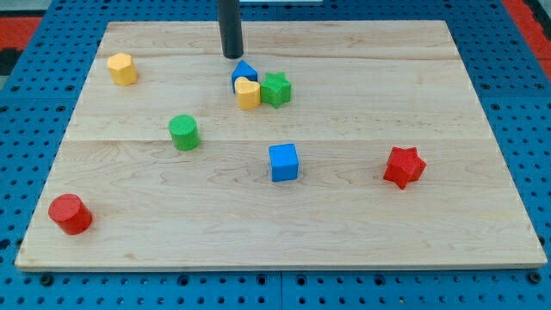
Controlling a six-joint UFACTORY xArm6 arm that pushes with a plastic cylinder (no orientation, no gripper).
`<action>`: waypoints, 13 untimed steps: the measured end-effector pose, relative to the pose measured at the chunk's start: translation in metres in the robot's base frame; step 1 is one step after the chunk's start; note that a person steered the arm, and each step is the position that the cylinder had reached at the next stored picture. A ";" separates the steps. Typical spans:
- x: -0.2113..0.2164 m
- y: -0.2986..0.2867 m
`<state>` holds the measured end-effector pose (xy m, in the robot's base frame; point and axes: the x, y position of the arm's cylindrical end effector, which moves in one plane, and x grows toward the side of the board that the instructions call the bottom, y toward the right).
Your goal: Move the yellow hexagon to the left of the yellow heart
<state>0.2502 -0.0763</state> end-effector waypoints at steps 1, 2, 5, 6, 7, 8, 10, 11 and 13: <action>-0.020 -0.080; -0.016 -0.165; 0.060 -0.115; 0.076 -0.147; 0.067 -0.201; 0.085 -0.205; 0.120 -0.154; 0.114 -0.115; 0.114 -0.062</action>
<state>0.3640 -0.1380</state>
